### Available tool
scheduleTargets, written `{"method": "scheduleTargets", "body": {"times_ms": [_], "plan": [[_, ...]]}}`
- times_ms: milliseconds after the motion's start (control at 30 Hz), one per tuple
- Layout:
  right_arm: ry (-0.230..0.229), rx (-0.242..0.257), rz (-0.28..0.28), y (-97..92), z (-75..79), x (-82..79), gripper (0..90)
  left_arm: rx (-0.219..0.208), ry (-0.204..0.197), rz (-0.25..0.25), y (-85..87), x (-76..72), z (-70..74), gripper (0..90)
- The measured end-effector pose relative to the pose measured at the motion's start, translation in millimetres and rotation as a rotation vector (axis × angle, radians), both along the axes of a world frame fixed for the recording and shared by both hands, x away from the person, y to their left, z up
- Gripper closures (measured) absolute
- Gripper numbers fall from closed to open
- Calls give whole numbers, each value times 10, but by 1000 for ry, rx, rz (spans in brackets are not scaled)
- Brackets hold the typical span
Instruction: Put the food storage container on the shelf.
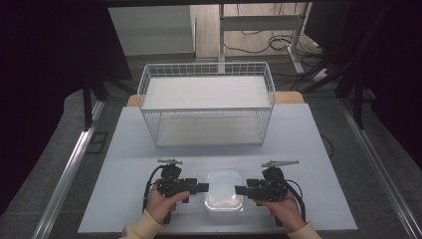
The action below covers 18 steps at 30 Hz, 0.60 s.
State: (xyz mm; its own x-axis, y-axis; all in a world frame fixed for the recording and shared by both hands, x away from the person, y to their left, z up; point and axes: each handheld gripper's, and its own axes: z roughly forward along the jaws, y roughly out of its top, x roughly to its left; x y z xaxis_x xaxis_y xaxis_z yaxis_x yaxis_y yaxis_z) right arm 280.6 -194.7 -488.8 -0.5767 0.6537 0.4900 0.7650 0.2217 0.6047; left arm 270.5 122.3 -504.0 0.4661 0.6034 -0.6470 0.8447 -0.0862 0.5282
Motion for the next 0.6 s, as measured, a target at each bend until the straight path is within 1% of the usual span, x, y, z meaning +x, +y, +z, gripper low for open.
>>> {"method": "scheduleTargets", "body": {"times_ms": [100, 133, 167, 200, 233, 267, 300, 333, 367, 400, 467, 500, 533, 600], "plan": [[23, 18, -7, 14, -35, 0, 386, -13, 9, -11, -21, 3, -10, 375], [23, 18, -7, 14, -35, 0, 386, -17, 13, -15, -28, 1, -15, 375], [30, 21, -8, 17, -40, -2, 406, -18, 16, -20, -34, 0, -18, 392], [42, 35, -14, 16, -47, -7, 453, -20, 21, -22, -44, -3, -22, 428], [42, 35, -14, 16, -47, -7, 453, -23, 25, -25, -51, -5, -25, 428], [55, 59, -15, 9, -51, -11, 496, -27, 32, -26, -59, -7, -28, 448], [61, 69, -15, 5, -54, -13, 518, -27, 32, -26, -59, -7, -28, 461], [63, 71, -19, 2, -54, -15, 537, -38, 45, -30, -59, -7, -43, 480], [61, 68, -24, -2, -55, -17, 559, -38, 45, -30, -59, -7, -43, 499], [61, 68, -24, -2, -55, -17, 559, -56, 60, -40, -57, -3, -64, 499], [77, 88, -36, -28, -61, -12, 601, -59, 78, -34, -63, -5, -98, 515], [77, 88, -36, -28, -61, -12, 601, -69, 85, -32, -54, -3, -110, 515], [87, 98, -41, -38, -67, -11, 613, -75, 90, -30, -44, 1, -113, 523], [109, 121, -49, -62, -80, -3, 639, -74, 84, -23, -31, -4, -94, 555]]}}
